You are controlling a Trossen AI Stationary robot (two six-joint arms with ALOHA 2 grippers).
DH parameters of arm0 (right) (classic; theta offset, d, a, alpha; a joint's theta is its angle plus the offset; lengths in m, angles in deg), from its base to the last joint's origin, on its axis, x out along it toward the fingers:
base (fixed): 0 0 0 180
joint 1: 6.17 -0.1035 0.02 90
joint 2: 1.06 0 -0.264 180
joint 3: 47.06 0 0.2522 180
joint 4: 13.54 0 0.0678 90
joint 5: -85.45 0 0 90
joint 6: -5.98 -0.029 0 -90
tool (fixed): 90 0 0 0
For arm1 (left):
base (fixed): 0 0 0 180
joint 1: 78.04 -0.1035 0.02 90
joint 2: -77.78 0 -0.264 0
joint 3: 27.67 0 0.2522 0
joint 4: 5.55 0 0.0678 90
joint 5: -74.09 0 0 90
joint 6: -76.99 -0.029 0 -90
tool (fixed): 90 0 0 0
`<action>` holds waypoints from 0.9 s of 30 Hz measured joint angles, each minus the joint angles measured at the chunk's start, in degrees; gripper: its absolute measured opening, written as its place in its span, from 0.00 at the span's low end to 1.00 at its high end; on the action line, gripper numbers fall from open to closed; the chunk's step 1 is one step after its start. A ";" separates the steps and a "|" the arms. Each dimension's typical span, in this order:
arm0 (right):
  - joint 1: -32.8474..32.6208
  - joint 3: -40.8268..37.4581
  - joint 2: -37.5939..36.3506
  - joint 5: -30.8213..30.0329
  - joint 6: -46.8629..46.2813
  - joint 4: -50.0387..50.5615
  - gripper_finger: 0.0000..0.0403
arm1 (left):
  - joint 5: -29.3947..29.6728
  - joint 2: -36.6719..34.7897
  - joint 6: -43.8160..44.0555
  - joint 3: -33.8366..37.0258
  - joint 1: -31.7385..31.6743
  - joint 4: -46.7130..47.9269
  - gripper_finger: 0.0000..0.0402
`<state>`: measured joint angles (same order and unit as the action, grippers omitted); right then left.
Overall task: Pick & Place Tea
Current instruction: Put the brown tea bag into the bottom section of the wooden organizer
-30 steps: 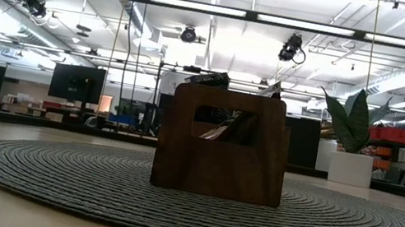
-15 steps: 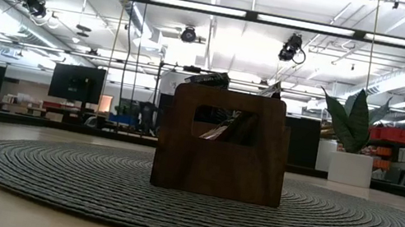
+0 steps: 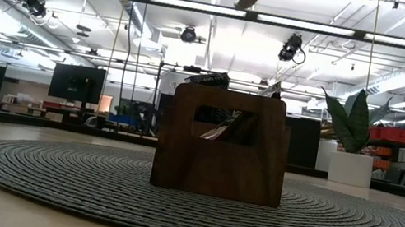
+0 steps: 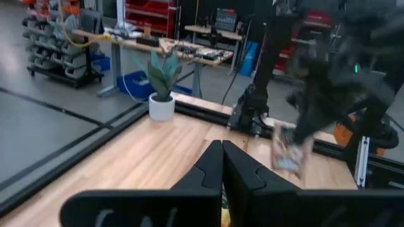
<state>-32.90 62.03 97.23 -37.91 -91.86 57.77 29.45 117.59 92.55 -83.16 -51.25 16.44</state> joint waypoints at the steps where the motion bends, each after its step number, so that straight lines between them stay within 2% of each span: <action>1: -0.39 0.00 0.86 0.56 -1.30 -0.31 0.00 | 0.06 -0.85 -0.67 0.00 0.00 0.33 0.01; 9: -3.29 0.00 5.60 2.58 -10.30 -2.69 0.00 | -1.05 -6.86 -3.70 0.00 0.00 2.51 0.01; 14: -4.44 0.00 8.14 3.58 -11.68 -6.94 0.00 | -1.81 -9.63 -4.19 0.00 0.00 5.30 0.01; 20: -4.42 0.00 11.83 8.37 -14.37 -7.76 0.00 | -3.37 -10.31 -3.99 0.00 0.00 7.00 0.01; 27: -4.20 -0.04 14.61 10.49 -15.77 -6.83 0.00 | -3.37 -10.30 -3.81 -0.01 0.00 7.58 0.01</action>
<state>-37.10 61.98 111.84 -27.42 -107.63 50.94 26.09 107.29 88.73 -83.18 -51.25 24.02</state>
